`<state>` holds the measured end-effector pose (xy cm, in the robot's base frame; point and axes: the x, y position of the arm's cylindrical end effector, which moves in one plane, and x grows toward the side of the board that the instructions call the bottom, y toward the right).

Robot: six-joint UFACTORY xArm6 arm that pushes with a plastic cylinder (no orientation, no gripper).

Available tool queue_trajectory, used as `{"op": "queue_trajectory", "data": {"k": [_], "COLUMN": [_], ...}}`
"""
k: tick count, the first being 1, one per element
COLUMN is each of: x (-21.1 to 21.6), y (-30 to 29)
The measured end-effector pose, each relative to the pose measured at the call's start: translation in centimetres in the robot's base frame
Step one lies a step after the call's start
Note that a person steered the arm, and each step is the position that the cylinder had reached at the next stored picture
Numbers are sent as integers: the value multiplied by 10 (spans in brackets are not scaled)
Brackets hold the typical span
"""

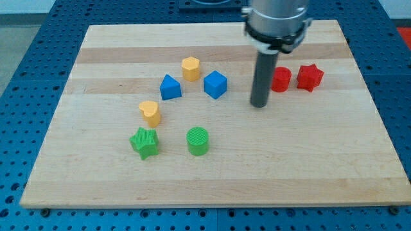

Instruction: Move the red circle into the left side of the red star

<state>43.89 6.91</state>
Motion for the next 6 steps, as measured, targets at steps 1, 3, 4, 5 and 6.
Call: {"op": "queue_trajectory", "data": {"k": [1,3,4,5,6], "x": [-34,-44,-44,-44,-44], "y": [2,10,33,34,37]}}
